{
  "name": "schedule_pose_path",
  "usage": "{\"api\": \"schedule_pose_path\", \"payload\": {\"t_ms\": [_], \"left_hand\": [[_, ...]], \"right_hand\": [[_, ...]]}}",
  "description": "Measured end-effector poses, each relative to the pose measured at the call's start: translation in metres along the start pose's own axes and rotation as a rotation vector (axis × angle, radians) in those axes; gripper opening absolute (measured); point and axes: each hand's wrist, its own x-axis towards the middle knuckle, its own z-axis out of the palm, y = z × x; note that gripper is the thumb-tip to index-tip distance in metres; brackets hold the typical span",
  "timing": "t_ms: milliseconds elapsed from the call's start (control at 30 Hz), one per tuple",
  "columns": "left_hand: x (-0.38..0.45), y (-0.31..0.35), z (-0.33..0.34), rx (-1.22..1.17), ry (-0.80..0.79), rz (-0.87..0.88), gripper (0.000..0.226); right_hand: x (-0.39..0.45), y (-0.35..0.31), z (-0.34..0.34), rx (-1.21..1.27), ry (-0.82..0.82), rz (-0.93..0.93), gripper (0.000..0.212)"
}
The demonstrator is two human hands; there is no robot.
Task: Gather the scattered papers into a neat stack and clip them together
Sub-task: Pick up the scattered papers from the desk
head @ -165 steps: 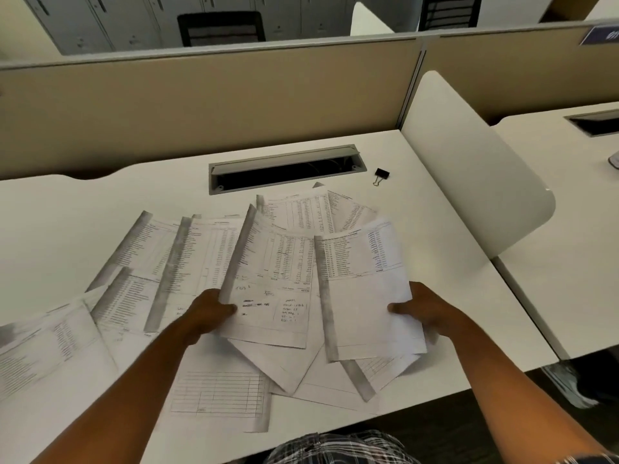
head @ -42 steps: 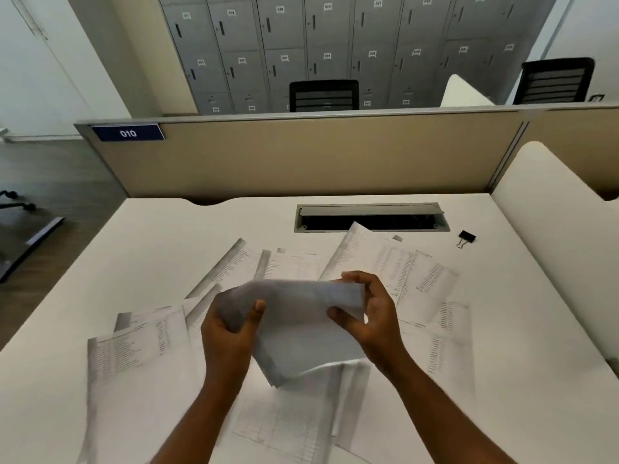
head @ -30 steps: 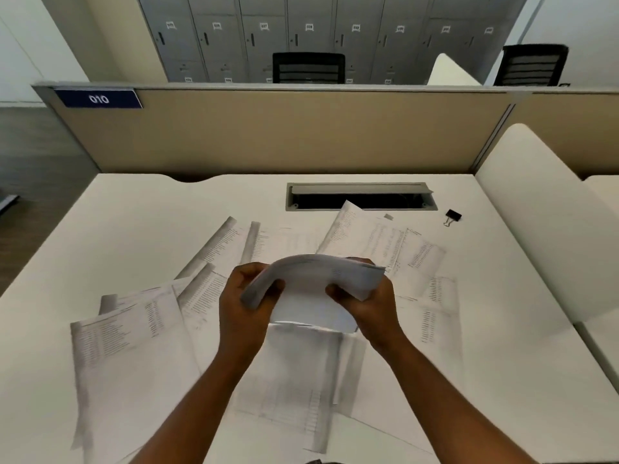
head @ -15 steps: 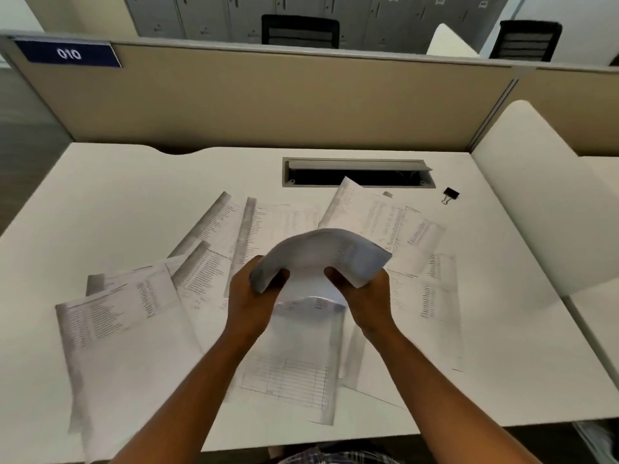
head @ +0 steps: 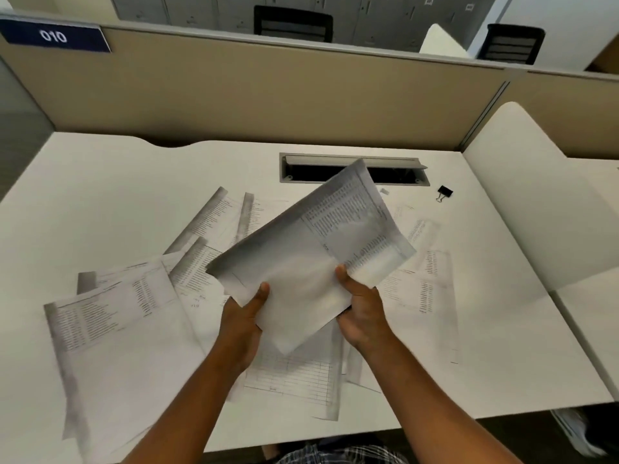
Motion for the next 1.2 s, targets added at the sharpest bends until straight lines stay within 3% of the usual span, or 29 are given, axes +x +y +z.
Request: {"api": "schedule_pose_path", "payload": {"t_ms": [100, 233, 300, 367, 467, 600, 733, 867, 1033, 1100, 1200], "left_hand": [[0.003, 0.008, -0.009, 0.072, 0.095, 0.113, 0.049], [0.005, 0.028, -0.024, 0.289, 0.116, 0.239, 0.035], [0.007, 0.034, -0.032, 0.393, 0.121, 0.283, 0.028], [0.009, 0.039, -0.034, 0.461, 0.123, 0.324, 0.027], [0.009, 0.044, -0.027, 0.546, 0.149, 0.415, 0.022], [0.000, 0.054, -0.017, 0.603, 0.237, 0.573, 0.023], [0.002, 0.059, -0.022, 0.605, 0.260, 0.677, 0.026], [0.010, 0.038, -0.032, 0.695, 0.210, 0.579, 0.022], [0.004, 0.034, -0.028, 0.698, 0.256, 0.584, 0.025], [0.006, 0.028, -0.035, 0.739, 0.209, 0.501, 0.036], [0.000, 0.029, -0.038, 0.820, 0.184, 0.369, 0.077]], "right_hand": [[-0.001, 0.004, -0.007, -0.011, 0.029, 0.034, 0.057], [0.018, -0.023, -0.037, -0.008, 0.105, -0.101, 0.063], [0.021, -0.042, -0.047, -0.262, 0.096, -0.141, 0.054], [0.020, -0.053, -0.047, -0.606, -0.040, -0.135, 0.050], [0.022, -0.050, -0.035, -0.855, -0.155, -0.145, 0.045], [0.018, -0.038, -0.018, -0.810, -0.046, -0.387, 0.030], [0.019, -0.028, -0.019, -0.819, -0.041, -0.551, 0.034], [0.020, -0.008, -0.034, -0.914, -0.035, -0.431, 0.037], [0.027, -0.006, -0.036, -0.931, 0.022, -0.500, 0.032], [0.027, 0.001, -0.041, -0.881, 0.045, -0.434, 0.037], [0.024, 0.008, -0.052, -0.952, 0.101, -0.385, 0.051]]}}
